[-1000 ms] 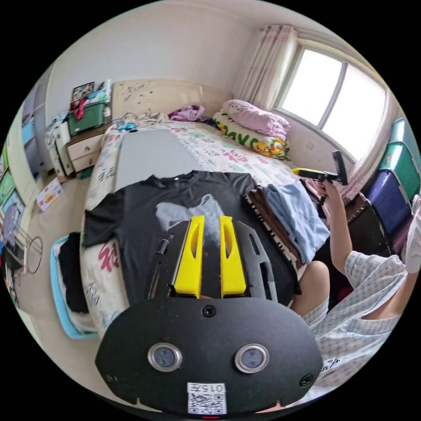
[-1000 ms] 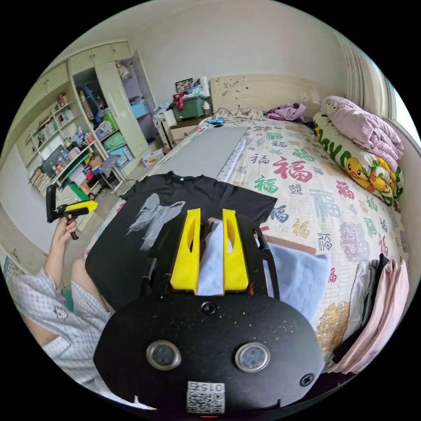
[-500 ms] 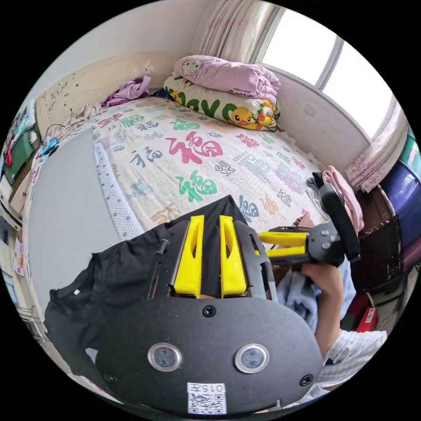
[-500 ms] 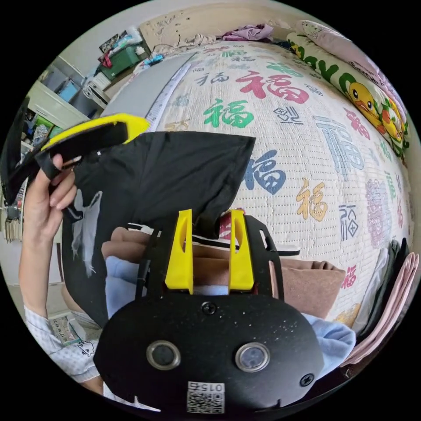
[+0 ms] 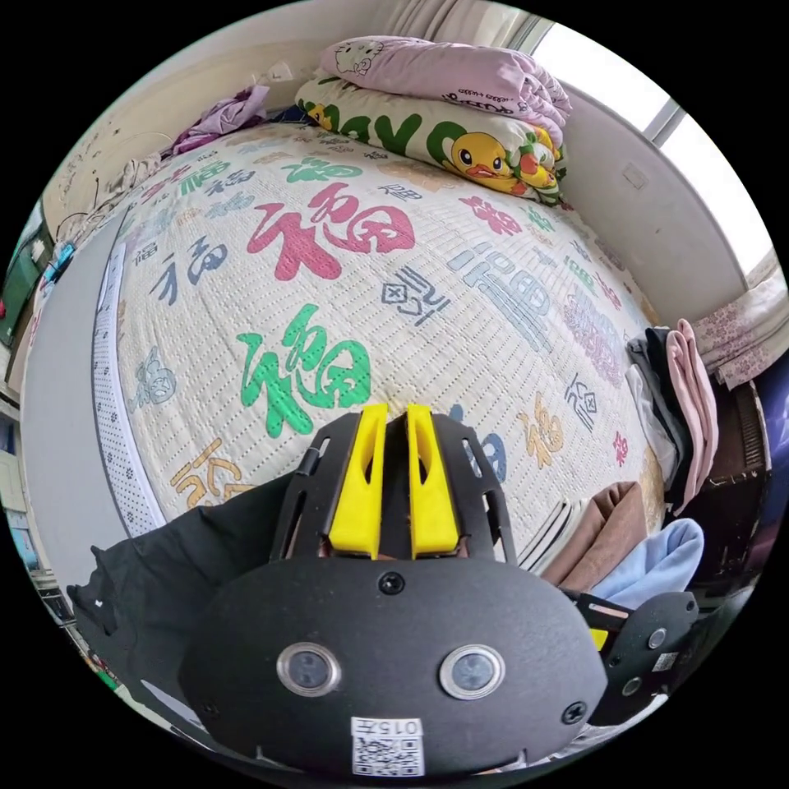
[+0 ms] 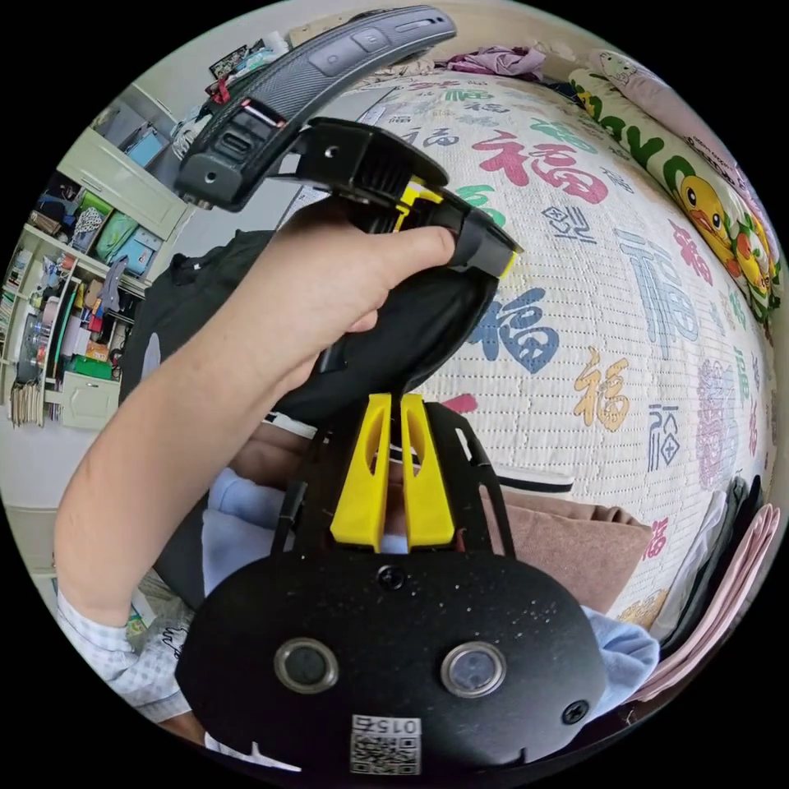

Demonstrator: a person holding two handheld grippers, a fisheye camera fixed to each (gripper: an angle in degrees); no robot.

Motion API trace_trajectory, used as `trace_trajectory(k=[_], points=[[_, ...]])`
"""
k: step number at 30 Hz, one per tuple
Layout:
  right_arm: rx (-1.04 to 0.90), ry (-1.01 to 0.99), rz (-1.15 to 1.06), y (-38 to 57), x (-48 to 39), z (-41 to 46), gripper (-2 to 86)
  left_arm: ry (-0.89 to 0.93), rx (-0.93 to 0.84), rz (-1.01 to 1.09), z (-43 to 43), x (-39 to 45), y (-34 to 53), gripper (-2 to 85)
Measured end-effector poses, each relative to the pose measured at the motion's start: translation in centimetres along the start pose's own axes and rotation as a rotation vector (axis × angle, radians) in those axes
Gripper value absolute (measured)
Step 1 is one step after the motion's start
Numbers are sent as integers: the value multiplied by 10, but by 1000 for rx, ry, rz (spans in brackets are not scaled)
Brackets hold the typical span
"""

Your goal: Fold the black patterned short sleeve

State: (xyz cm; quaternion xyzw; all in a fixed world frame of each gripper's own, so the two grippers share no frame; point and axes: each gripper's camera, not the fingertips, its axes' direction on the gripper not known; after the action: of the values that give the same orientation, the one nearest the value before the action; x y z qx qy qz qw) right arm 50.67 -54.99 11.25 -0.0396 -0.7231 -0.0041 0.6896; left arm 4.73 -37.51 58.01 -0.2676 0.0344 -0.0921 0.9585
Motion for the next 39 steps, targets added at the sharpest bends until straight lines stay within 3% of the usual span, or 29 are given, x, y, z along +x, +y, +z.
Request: trace_trajectory(k=[10, 13, 17, 22, 27, 30, 35, 37, 39], points=[[256, -55, -69, 38, -2, -33, 4, 85, 307, -84, -105, -81, 44, -8], [289, -106, -172, 48, -22, -36, 4, 124, 337, -81, -130, -105, 65, -8], [304, -137, -328, 58, -66, -42, 5, 45, 405, -86, -163, -139, 116, -9], [190, -147, -581, 65, -139, -13, 8, 54, 496, -179, -189, -190, 201, -9], [-138, -76, -786, 61, -193, 77, 29, -5, 417, -306, -168, -244, 265, -9], [-227, -78, -863, 67, -197, 98, 69, 3, 366, -358, -154, -270, 287, -7], [-13, -121, -729, 62, -137, 53, 80, 20, 339, -275, -155, -278, 257, 16], [85, 0, -520, 45, -92, 52, 75, 52, 341, -226, -152, -273, 230, 51], [66, 44, -456, 34, -70, 70, 75, 93, 332, -192, -144, -269, 199, 72]])
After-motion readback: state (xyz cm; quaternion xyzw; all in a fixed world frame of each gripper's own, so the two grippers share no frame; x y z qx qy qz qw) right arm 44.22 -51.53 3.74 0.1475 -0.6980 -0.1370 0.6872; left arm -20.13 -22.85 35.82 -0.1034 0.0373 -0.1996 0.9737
